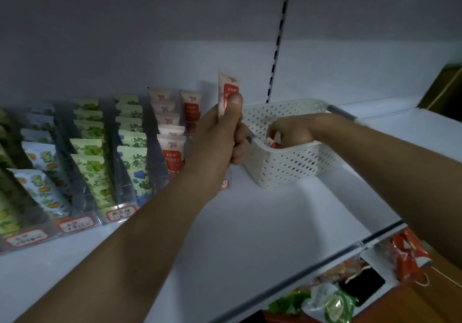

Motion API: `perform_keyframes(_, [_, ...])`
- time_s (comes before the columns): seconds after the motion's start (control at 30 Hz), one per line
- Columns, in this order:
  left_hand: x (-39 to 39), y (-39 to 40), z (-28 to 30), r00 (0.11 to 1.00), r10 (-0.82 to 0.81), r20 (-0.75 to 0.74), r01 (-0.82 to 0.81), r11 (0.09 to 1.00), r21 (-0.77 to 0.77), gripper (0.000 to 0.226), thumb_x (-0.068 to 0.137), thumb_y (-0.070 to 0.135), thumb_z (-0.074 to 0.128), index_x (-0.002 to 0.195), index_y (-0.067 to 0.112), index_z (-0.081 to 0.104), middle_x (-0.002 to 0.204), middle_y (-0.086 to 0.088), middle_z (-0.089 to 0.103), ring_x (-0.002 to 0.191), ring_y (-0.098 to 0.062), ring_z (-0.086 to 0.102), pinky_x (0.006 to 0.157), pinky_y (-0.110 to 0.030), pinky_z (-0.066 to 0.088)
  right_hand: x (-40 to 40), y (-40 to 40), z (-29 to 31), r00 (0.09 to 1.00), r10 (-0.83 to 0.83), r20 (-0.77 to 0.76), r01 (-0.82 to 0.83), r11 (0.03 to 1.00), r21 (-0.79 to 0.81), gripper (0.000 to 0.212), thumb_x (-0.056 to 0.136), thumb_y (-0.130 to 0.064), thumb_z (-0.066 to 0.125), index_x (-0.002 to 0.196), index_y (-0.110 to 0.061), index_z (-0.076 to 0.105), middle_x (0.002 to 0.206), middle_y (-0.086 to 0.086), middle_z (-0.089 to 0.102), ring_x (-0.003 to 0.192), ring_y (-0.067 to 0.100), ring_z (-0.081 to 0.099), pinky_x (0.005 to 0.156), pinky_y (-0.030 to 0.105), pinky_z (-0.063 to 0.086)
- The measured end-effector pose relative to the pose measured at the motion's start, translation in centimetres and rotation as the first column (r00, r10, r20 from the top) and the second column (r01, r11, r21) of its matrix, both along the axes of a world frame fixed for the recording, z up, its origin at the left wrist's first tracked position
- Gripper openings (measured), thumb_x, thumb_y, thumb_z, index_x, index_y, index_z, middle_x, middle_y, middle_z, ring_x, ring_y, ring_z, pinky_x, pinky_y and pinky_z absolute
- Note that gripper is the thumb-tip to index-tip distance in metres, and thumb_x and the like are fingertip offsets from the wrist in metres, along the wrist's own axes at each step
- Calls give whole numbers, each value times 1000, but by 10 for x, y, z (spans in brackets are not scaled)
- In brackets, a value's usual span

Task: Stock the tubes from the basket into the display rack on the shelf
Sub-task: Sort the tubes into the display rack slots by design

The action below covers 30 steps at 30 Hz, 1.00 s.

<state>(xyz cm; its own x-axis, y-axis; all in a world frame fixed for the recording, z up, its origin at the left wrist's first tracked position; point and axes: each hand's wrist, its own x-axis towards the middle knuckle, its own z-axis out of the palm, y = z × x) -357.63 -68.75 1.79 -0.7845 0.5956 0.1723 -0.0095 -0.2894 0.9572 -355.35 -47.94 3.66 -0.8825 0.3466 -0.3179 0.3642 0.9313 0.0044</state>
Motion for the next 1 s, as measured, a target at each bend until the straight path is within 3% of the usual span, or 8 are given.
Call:
perform_keyframes(0.17, [7,-2,-10,991,44,-123,-36,997,68,17,105,26,48,106,14,61,86,-3,71,70,-20,66,60,-31,53,8,-15,38,860,6,-510,-44,997,-63,30,98,-25,57,126,-14,53,114,5,62,87,16,59,72,26,44])
perform_keyframes(0.3, [6,0,-7,961,167,-222,-140,981,133,16,104,28,49,110,17,59,107,0,72,93,-13,73,76,-28,60,24,-43,79,653,-103,-750,-309,868,-388,27,100,-26,60,113,-3,58,89,15,68,64,26,58,56,36,49])
perform_keyframes(0.47, [8,-9,-3,980,51,-191,-27,992,127,26,104,27,48,123,9,54,98,-5,76,69,-19,73,58,-31,58,27,-68,76,693,-137,-708,-412,730,-545,38,106,-24,49,100,9,66,81,16,70,64,24,66,58,27,55])
perform_keyframes(0.57, [6,-17,-6,985,2,-174,8,998,55,28,102,26,54,124,9,54,103,-10,75,67,-22,71,55,-30,54,12,-43,56,736,-127,-665,-208,892,-401,30,105,-29,48,97,-7,67,87,9,70,63,18,63,57,29,52])
perform_keyframes(0.67, [4,-28,-9,985,-17,-170,16,1000,-7,26,99,25,59,122,13,57,102,-9,74,69,-18,71,57,-28,55,2,-21,22,986,67,-149,-90,984,-152,28,96,-31,62,123,-24,57,115,0,65,95,20,68,78,37,58])
perform_keyframes(0.73, [4,-33,-13,986,-64,-156,57,997,-51,25,96,23,64,119,15,59,100,-7,73,73,-16,70,59,-29,56,-3,-15,2,995,86,59,-80,991,-107,37,100,-29,56,137,-31,50,131,-4,59,115,22,61,100,46,51])
perform_keyframes(0.9, [10,-34,-31,985,-146,-96,140,988,-72,21,88,3,70,99,20,65,75,8,69,70,-9,66,57,-24,51,-3,-20,4,996,86,-20,-88,984,-154,39,97,-23,54,135,-28,50,131,1,61,115,23,60,99,48,52])
perform_keyframes(1.0, [12,-32,-34,993,-116,-26,115,992,-51,20,84,0,73,94,16,70,71,1,65,66,-11,62,58,-29,49,11,-20,24,959,-43,-281,-43,955,-292,40,95,-19,57,134,-23,47,115,9,63,87,21,65,67,35,58])
